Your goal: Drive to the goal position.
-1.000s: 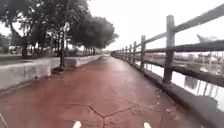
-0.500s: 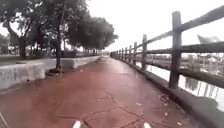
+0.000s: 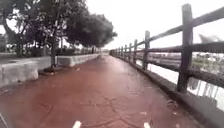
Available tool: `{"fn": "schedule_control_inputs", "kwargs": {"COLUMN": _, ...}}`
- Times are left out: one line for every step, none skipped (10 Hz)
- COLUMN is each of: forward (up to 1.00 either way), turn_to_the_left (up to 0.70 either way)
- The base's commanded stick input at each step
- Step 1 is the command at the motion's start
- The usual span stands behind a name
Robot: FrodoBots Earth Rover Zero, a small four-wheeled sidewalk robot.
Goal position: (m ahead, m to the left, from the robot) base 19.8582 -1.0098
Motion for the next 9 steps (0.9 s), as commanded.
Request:
{"fn": "schedule_control_inputs", "kwargs": {"forward": 0.5, "turn_to_the_left": 0.0}}
{"fn": "schedule_control_inputs", "kwargs": {"forward": 0.5, "turn_to_the_left": 0.0}}
{"fn": "schedule_control_inputs", "kwargs": {"forward": 0.5, "turn_to_the_left": 0.0}}
{"fn": "schedule_control_inputs", "kwargs": {"forward": 0.5, "turn_to_the_left": 0.0}}
{"fn": "schedule_control_inputs", "kwargs": {"forward": 0.5, "turn_to_the_left": 0.0}}
{"fn": "schedule_control_inputs", "kwargs": {"forward": 0.5, "turn_to_the_left": 0.0}}
{"fn": "schedule_control_inputs", "kwargs": {"forward": 0.5, "turn_to_the_left": 0.0}}
{"fn": "schedule_control_inputs", "kwargs": {"forward": 0.5, "turn_to_the_left": 0.0}}
{"fn": "schedule_control_inputs", "kwargs": {"forward": 0.5, "turn_to_the_left": 0.0}}
